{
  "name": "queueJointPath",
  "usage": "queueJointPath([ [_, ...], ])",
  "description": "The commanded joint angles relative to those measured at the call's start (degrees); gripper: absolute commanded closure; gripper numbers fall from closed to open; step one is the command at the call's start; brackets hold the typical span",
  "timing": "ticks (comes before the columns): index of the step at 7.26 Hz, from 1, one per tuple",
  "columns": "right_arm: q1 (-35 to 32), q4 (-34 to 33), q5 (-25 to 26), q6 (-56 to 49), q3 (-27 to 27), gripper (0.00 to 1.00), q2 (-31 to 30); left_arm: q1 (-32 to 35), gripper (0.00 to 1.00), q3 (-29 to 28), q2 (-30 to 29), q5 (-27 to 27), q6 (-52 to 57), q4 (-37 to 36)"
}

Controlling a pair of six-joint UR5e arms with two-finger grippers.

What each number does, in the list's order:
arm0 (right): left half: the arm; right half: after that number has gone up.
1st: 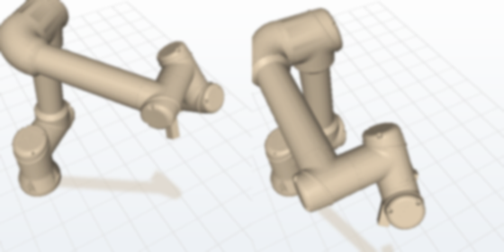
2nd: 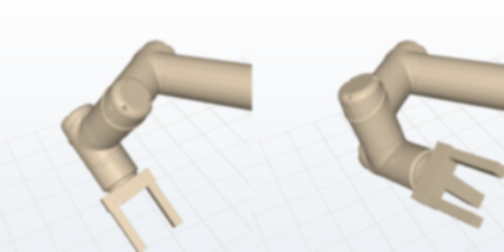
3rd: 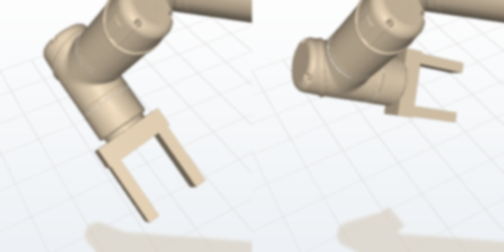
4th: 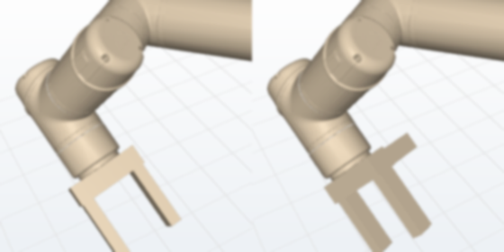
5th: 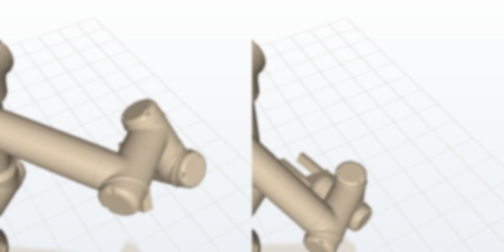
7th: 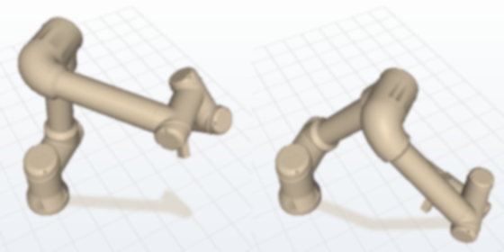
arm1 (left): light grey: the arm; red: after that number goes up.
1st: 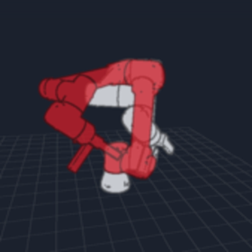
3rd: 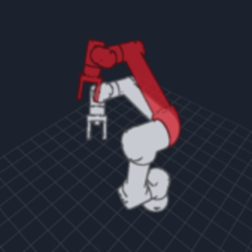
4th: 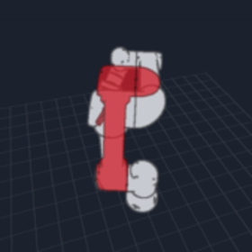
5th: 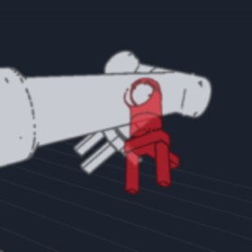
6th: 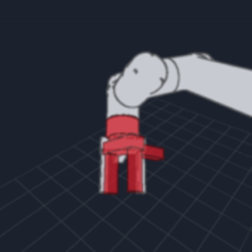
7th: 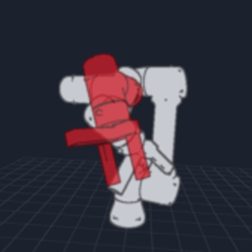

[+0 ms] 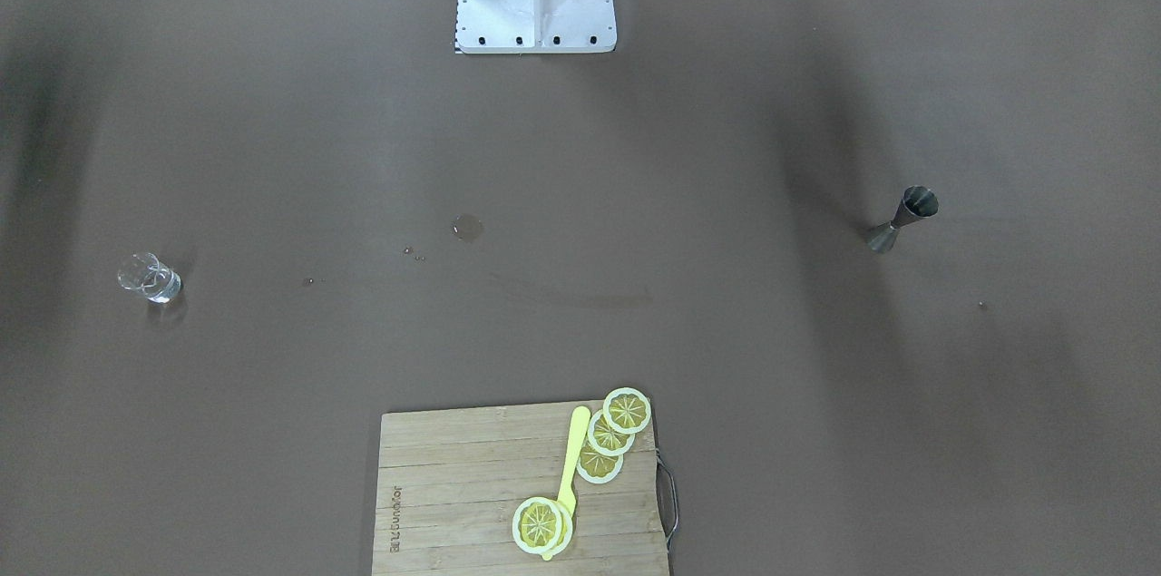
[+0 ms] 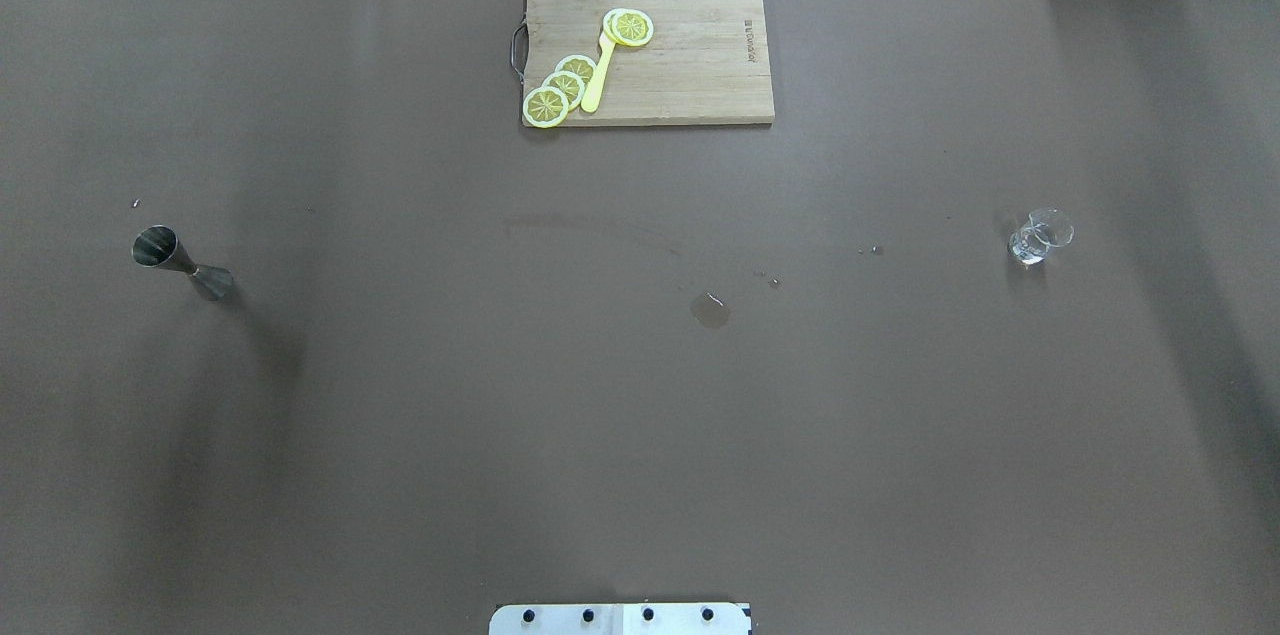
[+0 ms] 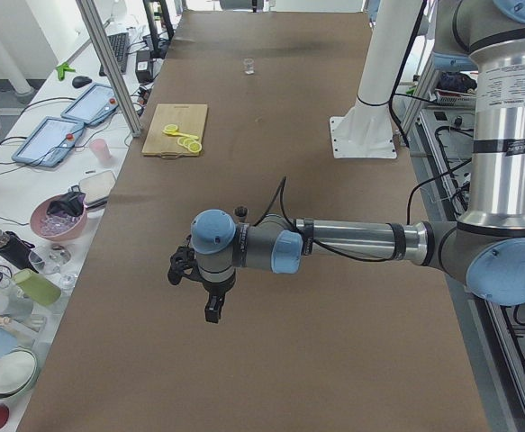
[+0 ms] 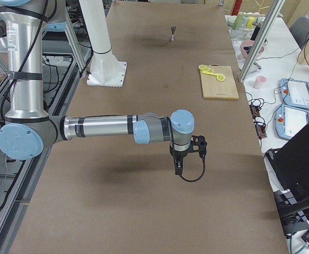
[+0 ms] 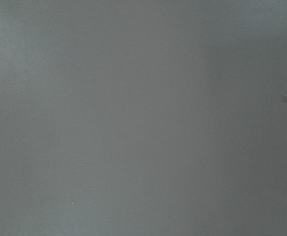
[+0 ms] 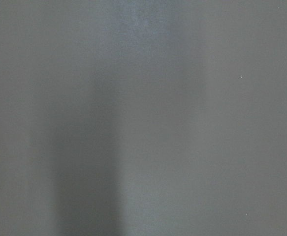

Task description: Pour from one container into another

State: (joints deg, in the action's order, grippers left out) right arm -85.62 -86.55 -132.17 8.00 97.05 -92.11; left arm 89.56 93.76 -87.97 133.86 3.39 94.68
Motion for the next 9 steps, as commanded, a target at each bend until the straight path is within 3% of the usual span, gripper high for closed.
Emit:
queueJointPath([
  [1, 0.0, 0.1, 0.2, -0.1, 0.0, 0.00, 0.0, 0.0, 0.02, 0.1, -0.7, 0.1, 0.0, 1.0],
  [6, 0.0, 0.1, 0.2, -0.1, 0.0, 0.00, -0.1, -0.1, 0.02, -0.3, -1.4, 0.1, -0.1, 8.1],
  [9, 0.0, 0.2, 0.2, -0.1, 0.1, 0.00, -0.1, -0.1, 0.02, 0.2, -1.7, 0.0, -6.4, 13.7],
])
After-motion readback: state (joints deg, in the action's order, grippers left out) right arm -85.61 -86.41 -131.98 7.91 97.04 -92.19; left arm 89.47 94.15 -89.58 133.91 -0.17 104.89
